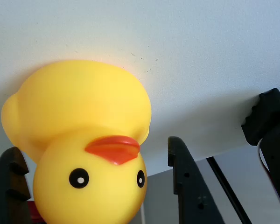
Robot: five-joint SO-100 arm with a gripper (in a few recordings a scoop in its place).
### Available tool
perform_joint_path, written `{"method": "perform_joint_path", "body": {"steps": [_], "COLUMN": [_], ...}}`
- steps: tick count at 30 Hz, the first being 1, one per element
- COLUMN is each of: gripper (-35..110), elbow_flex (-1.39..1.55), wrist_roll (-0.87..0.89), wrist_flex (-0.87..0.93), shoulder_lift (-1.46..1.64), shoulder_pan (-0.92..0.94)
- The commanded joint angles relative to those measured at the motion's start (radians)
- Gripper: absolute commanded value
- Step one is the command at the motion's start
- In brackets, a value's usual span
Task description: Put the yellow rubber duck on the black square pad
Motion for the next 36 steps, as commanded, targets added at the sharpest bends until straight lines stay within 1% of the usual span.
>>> {"method": "perform_joint_path", "body": {"steps": [1,5,10,31,36], "gripper": [28,20,17,16,16], "elbow_flex": [0.005,0.005,0.003,-0.002,-0.078], "wrist_roll": [-0.006,-0.006,-0.005,-0.003,-0.003], "wrist_flex": [0.012,0.012,0.012,0.011,0.014], "shoulder_lift": [0.031,0.031,0.031,0.034,0.112], "shoulder_pan": [-0.035,-0.034,-0.034,-0.028,-0.025]}}
